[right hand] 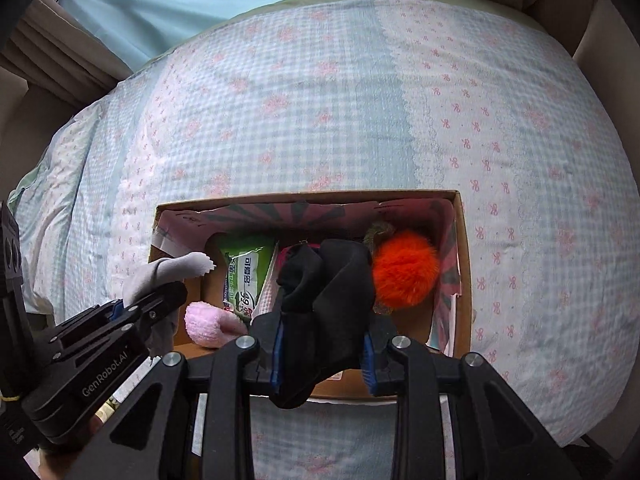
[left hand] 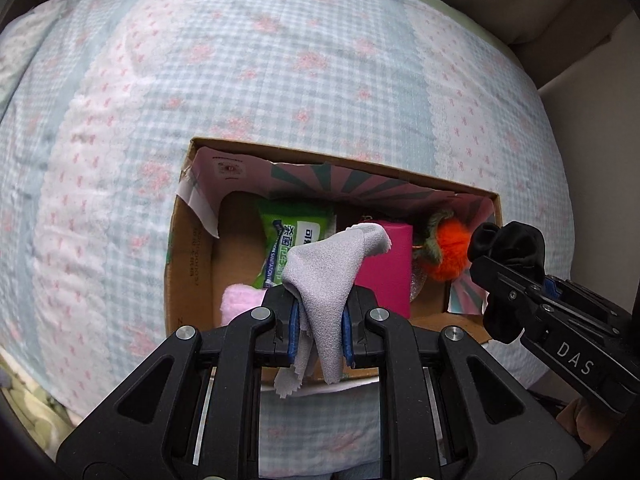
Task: Organize soft objects
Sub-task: 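Open the left tool to drop the grey cloth in the box while the right tool drops the scrunchie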
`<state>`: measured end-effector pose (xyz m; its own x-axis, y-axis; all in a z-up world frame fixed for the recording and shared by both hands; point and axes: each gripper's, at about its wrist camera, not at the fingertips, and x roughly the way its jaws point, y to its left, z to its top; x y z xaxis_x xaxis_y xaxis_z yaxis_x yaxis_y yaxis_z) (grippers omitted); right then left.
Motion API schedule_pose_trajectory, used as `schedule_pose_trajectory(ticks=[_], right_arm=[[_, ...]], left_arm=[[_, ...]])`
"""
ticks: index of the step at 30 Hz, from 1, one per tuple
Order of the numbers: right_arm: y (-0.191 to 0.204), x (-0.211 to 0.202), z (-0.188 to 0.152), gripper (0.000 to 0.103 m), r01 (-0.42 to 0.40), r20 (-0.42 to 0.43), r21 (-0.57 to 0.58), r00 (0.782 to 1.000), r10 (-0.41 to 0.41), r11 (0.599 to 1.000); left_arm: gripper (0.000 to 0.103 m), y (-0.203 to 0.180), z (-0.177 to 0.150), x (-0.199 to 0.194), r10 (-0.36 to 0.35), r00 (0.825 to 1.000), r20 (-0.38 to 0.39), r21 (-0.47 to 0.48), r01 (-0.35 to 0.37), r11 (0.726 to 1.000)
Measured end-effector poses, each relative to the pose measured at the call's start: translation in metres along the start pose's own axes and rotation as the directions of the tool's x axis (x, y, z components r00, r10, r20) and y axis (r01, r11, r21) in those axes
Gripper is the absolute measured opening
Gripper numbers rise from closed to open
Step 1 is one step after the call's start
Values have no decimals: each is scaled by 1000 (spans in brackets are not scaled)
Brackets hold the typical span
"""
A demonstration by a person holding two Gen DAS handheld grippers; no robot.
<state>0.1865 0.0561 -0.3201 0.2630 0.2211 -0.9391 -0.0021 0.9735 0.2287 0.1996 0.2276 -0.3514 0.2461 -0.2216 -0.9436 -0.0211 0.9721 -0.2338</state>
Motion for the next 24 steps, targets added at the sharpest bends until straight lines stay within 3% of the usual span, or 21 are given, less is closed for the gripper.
schedule_pose_trajectory(ticks=[6,7,8,9,10,12,16,24], right_arm=[[-7,23,10,29,12,-43,39,999,-11,999],[-9,26,11,33,10,-46,52,999,-7,999],[-11,28,12,51,4,-47,65,999,-1,998],[-12,30,13,69,-7,-46,75,999,11,997],[-13,32,14,79,-12,-49,81,999,16,997],[-14,32,15,98,-3,-39,91,999,7,996],[-21,26,16,99,-16,-9,131,1000,17,991],[-37,10,6,99,-36,22,189,999,33,981]], left_arm=[[14,-4,1,23,26,998,-49,64,-23,998],[24,-3,1,24,26,998,-55,66,-22,998],[55,-3,0,25,30,998,-55,73,-26,997],[78,-4,0,24,37,998,-45,84,-34,996],[101,-4,-1,22,34,999,-31,96,-31,995],[103,-3,-4,21,29,999,-17,119,-27,993],[103,-4,-8,19,53,998,-25,153,-49,987],[103,-6,-14,-14,83,996,33,102,-86,991]])
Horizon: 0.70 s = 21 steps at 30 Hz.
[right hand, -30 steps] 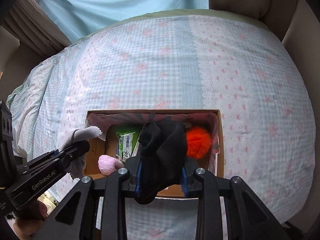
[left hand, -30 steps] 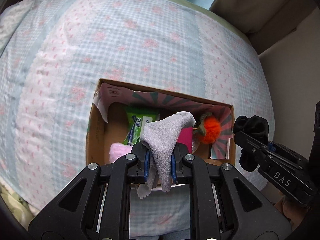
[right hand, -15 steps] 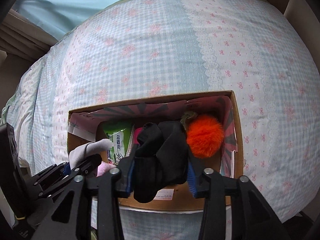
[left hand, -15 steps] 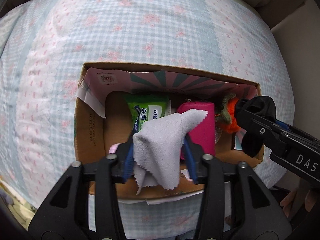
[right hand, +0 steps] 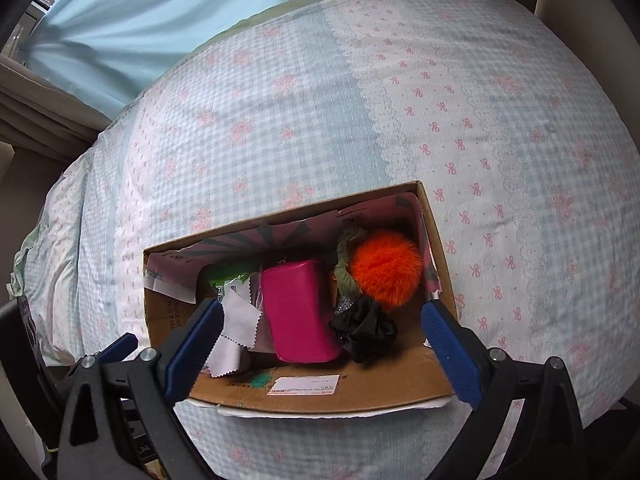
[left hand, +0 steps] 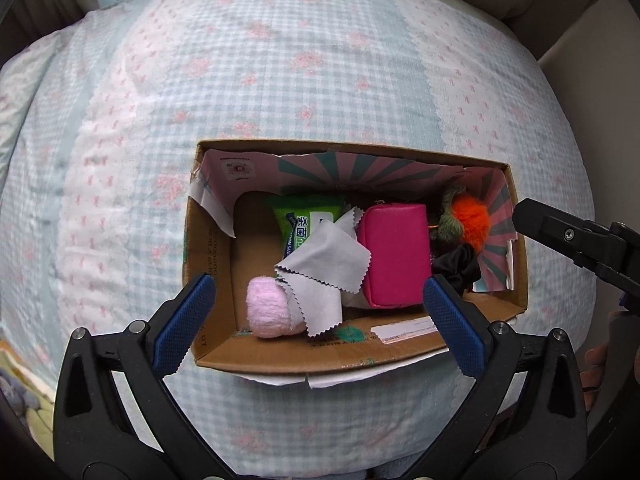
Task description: Organize soft objects
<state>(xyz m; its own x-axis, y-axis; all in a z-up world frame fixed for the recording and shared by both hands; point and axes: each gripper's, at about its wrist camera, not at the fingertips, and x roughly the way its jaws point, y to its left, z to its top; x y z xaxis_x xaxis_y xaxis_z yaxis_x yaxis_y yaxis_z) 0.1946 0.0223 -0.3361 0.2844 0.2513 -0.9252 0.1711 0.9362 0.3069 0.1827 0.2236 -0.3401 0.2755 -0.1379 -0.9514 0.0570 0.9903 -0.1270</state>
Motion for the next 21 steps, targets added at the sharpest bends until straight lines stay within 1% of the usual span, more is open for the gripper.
schedule_pose_trajectory(ticks=[3,7,10,12,13,16,18,19,21], right_arm=[[-3,-13,-1,99,-19,15,-11,1000,19,1000],[-5,-38,-2,99,-41,34,-48,999,42,998],[-11,-64,0,99,-57,51,-51,997,59,997],[-13,-86,2,99,-62,71,-58,995,66,996],[-13,-100,5,99,-68,84,-67,994,73,995],[-11,-146,15,99,-77,120,-118,988,92,990],[-8,-183,20,99,-56,175,-160,981,84,985],[-7,-202,22,99,-37,213,-177,974,75,983],[-6,-240,23,99,1,299,-196,953,58,981]], left_arm=[[103,-5,-1,-19,8,1000,27,-29,-7,1000],[103,-21,2,-56,19,996,88,-36,-16,999],[103,-35,9,-95,26,989,148,-33,-21,999],[103,-44,16,-129,29,979,203,-24,-25,999],[103,-48,18,-149,33,970,242,-17,-30,999],[103,-60,27,-209,39,932,361,-6,-40,999],[103,-66,31,-245,31,903,429,-1,-34,999],[103,-70,33,-262,28,887,462,3,-33,999],[103,-78,32,-292,13,854,521,25,-31,999]])
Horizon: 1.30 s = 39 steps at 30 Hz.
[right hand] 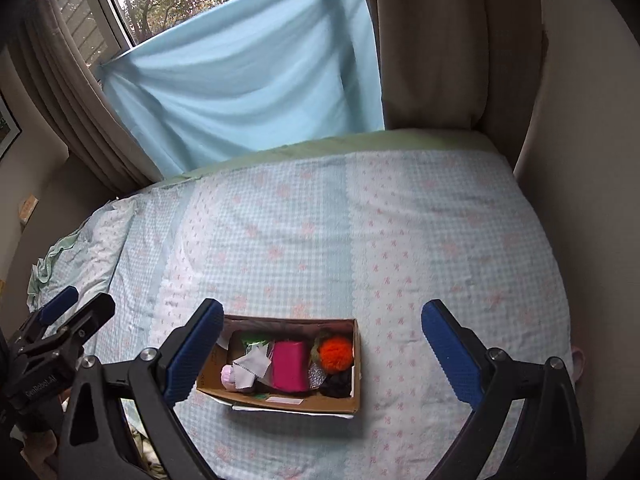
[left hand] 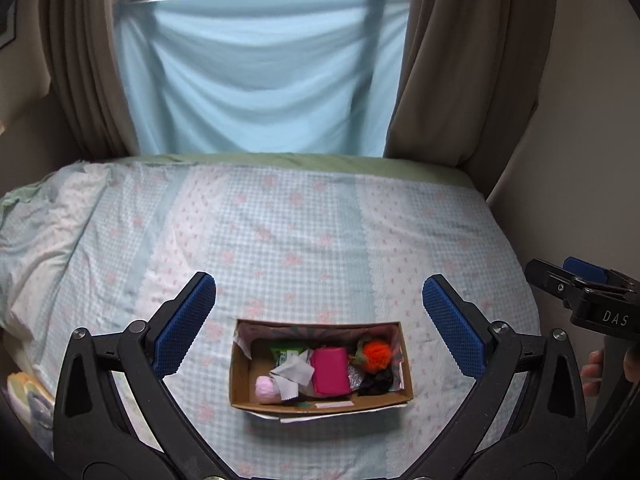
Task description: Organize soft objects
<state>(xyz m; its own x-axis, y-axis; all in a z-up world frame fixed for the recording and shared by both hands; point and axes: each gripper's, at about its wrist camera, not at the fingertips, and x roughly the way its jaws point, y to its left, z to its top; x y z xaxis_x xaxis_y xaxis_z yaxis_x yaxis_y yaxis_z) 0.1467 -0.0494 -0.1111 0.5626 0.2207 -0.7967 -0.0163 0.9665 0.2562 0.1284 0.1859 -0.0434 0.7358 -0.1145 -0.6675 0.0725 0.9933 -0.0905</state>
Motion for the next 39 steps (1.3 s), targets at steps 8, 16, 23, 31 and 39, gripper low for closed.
schedule_pose_trajectory(ticks=[8,16,23,31,39], right_arm=[[9,-105,14,99,124,274,-69,956,-101,990],[13,-142,0,99,195,379,-73,913,-153,978],[16,-145,-6,99,208,405,-91,901,-155,974],[14,-148,-9,99,206,410,-80,899,-156,975],[13,-149,-12,99,207,407,-69,899,-162,976]], left_arm=[[103,-23,14,-62,23,984,175,47,-31,998],[103,-27,2,-75,15,977,215,46,-25,999],[103,-31,-3,-79,30,973,229,52,-43,998],[103,-36,-3,-78,36,973,228,68,-53,996],[103,-36,-5,-78,38,972,233,71,-56,996]])
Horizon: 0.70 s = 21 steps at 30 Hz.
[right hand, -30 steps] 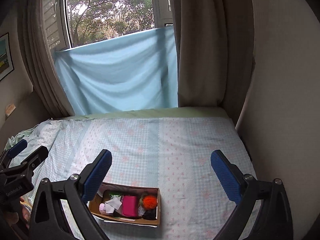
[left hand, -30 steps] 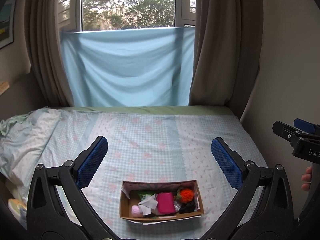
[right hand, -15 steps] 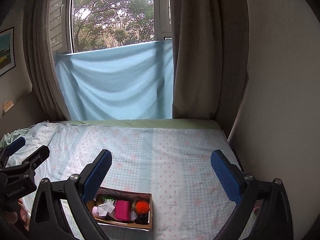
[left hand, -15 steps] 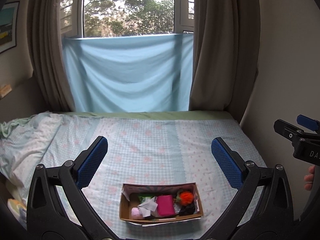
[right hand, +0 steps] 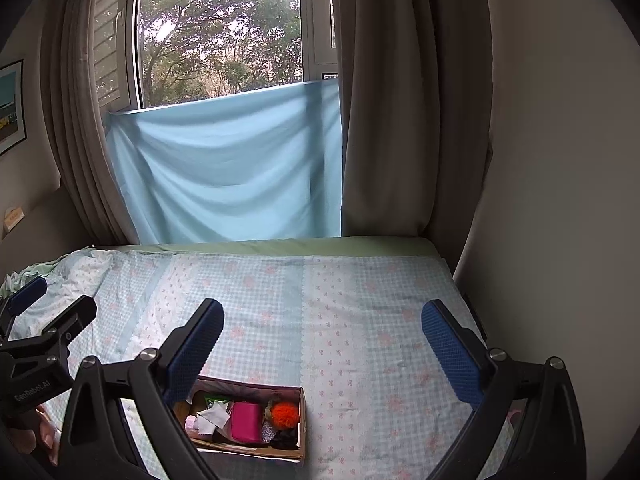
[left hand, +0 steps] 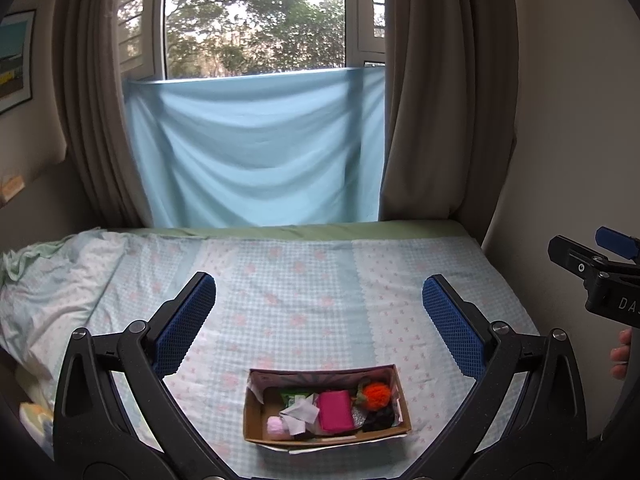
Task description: Organize soft objects
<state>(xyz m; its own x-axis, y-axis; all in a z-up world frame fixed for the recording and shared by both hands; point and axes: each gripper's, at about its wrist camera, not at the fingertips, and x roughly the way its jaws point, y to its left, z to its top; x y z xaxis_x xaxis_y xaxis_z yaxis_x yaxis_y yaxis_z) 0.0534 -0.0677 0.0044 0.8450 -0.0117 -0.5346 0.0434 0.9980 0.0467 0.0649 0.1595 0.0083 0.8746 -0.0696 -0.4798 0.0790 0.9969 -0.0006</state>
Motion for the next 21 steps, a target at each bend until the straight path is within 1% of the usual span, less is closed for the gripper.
schedule_pose_trajectory(ticks=[9,21], right_arm=[[0,-2,0,99,14,-2,3,1000,-14,1000],[1,-3,3,99,7,-4,2,1000,-7,1000]], left_arm=[[103,1,1,-4,3,1000,9,2,-3,1000],[103,4,1,-6,8,1000,10,-4,-8,1000]])
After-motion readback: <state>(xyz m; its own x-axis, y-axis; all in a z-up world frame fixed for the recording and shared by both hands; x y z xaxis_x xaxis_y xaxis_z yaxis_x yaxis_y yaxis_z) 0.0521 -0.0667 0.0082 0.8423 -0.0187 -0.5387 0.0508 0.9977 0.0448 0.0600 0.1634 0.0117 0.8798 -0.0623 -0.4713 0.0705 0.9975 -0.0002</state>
